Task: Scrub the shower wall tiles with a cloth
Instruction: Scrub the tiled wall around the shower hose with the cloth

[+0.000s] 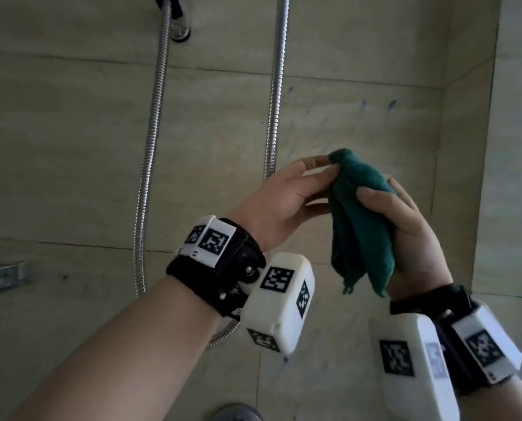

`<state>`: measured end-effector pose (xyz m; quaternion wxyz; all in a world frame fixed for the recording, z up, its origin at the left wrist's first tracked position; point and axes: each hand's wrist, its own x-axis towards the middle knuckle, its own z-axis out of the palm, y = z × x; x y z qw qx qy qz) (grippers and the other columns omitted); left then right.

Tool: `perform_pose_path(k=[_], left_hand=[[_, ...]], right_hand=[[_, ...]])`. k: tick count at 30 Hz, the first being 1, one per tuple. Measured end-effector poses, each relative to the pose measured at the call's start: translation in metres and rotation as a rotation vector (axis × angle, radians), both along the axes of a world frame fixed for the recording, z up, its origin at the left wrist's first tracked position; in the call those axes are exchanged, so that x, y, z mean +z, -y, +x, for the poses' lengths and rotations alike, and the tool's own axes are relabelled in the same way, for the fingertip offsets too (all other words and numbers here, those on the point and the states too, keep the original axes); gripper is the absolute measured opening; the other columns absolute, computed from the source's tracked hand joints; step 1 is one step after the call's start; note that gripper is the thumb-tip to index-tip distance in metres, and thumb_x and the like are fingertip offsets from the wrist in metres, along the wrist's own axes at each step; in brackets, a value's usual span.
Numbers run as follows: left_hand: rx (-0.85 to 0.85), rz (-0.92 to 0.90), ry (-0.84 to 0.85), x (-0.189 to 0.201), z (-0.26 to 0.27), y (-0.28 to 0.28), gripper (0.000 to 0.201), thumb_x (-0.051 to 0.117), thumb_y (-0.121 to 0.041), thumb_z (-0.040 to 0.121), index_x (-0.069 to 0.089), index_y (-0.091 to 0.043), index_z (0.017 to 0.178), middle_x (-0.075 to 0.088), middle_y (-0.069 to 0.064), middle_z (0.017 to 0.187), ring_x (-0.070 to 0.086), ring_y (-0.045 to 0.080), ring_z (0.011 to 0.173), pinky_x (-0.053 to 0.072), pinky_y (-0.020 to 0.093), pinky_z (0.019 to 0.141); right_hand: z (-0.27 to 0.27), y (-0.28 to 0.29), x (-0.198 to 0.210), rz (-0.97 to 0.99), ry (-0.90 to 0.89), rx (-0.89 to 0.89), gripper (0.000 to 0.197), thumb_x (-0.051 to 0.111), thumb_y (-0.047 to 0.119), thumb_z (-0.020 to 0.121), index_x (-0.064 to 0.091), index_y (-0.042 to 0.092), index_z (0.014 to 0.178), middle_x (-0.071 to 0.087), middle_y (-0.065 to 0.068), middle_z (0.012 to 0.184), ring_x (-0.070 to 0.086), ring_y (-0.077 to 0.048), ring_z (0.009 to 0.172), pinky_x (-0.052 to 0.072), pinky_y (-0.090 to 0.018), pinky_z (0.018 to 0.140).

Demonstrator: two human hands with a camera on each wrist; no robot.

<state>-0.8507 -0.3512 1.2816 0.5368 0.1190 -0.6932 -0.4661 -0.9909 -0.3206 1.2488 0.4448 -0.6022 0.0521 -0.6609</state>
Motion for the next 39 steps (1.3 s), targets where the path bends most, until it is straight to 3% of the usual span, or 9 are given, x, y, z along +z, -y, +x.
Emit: perform_pose_path(k=[4, 8, 11, 17, 21, 25, 28, 31, 39], left_hand=[[0.169, -0.036, 0.254, 0.004, 0.012, -0.006, 0.049, 0.05, -0.046, 0.096, 0.052, -0.002, 0.117, 0.063, 0.009, 0.093, 0.062, 0.016, 0.077, 0.053, 0.025, 0.065], [0.278, -0.095, 0.456, 0.008, 0.025, -0.019, 0.049, 0.041, -0.051, 0.098, 0.055, -0.007, 0.113, 0.066, 0.01, 0.083, 0.063, 0.018, 0.061, 0.047, 0.023, 0.052], [0.284, -0.131, 0.476, 0.019, 0.04, -0.028, 0.029, 0.051, -0.038, 0.097, 0.059, -0.011, 0.104, 0.068, 0.006, 0.074, 0.063, 0.019, 0.057, 0.045, 0.022, 0.047], [0.164, -0.161, -0.211, 0.038, 0.076, -0.024, 0.017, 0.06, -0.026, 0.079, 0.062, -0.011, 0.086, 0.06, 0.001, 0.058, 0.05, 0.009, 0.04, 0.031, 0.017, 0.036], [0.437, -0.113, -0.472, 0.052, 0.09, 0.0, 0.007, 0.051, -0.01, 0.094, 0.056, -0.012, 0.089, 0.059, 0.002, 0.067, 0.057, 0.013, 0.051, 0.037, 0.02, 0.042], [0.958, -0.39, -0.129, 0.065, 0.092, 0.036, 0.025, 0.054, -0.007, 0.091, 0.057, -0.01, 0.115, 0.059, 0.005, 0.113, 0.056, 0.019, 0.105, 0.046, 0.022, 0.084], [1.279, -0.589, 0.35, 0.076, 0.093, 0.056, 0.057, 0.054, -0.027, 0.093, 0.037, -0.014, 0.145, 0.022, 0.009, 0.157, 0.017, 0.025, 0.145, 0.013, 0.03, 0.116], [1.372, -0.571, 0.65, 0.081, 0.093, 0.07, 0.075, 0.048, -0.048, 0.095, 0.007, -0.025, 0.154, -0.016, 0.002, 0.16, -0.018, 0.026, 0.146, -0.01, 0.041, 0.118], [1.385, -0.633, 0.654, 0.077, 0.101, 0.079, 0.075, 0.044, -0.055, 0.093, 0.005, -0.032, 0.153, -0.017, -0.005, 0.16, -0.021, 0.019, 0.145, -0.014, 0.037, 0.116]], right_hand=[[0.014, -0.004, 0.008, -0.145, -0.093, 0.164, 0.019, 0.049, -0.004, 0.076, 0.041, 0.012, 0.085, 0.059, -0.015, 0.129, 0.058, -0.034, 0.116, 0.055, -0.042, 0.084], [0.014, -0.007, 0.012, -0.197, -0.146, 0.032, 0.019, 0.045, -0.006, 0.083, 0.042, 0.013, 0.086, 0.062, -0.018, 0.123, 0.064, -0.031, 0.104, 0.055, -0.037, 0.073], [0.01, 0.001, 0.018, -0.144, -0.042, -0.103, 0.023, 0.047, -0.01, 0.085, 0.048, 0.012, 0.086, 0.066, -0.016, 0.109, 0.066, -0.027, 0.093, 0.056, -0.039, 0.083], [0.008, 0.023, 0.04, -0.075, -0.2, -0.566, 0.021, 0.067, 0.0, 0.084, 0.058, 0.02, 0.087, 0.064, 0.0, 0.08, 0.062, -0.022, 0.075, 0.054, -0.036, 0.072], [0.016, 0.031, 0.063, -0.208, -0.406, -0.887, 0.026, 0.073, 0.029, 0.082, 0.059, 0.017, 0.101, 0.064, 0.001, 0.081, 0.058, -0.008, 0.063, 0.048, -0.019, 0.057], [0.024, 0.039, 0.094, -0.429, -0.519, -1.127, 0.023, 0.067, 0.022, 0.088, 0.059, 0.013, 0.107, 0.06, -0.003, 0.094, 0.054, -0.017, 0.075, 0.038, -0.022, 0.058], [0.028, 0.047, 0.115, -0.569, -0.537, -1.231, 0.031, 0.066, 0.011, 0.087, 0.058, 0.011, 0.117, 0.059, 0.002, 0.103, 0.052, -0.014, 0.09, 0.036, -0.016, 0.07], [0.032, 0.06, 0.131, -0.688, -0.568, -1.295, 0.031, 0.067, 0.007, 0.086, 0.066, 0.008, 0.117, 0.065, -0.007, 0.109, 0.058, -0.021, 0.096, 0.035, -0.015, 0.08], [0.046, 0.094, 0.157, -0.836, -0.647, -1.395, 0.027, 0.062, 0.002, 0.088, 0.068, 0.002, 0.114, 0.057, -0.012, 0.122, 0.057, -0.031, 0.105, 0.042, -0.027, 0.09]])
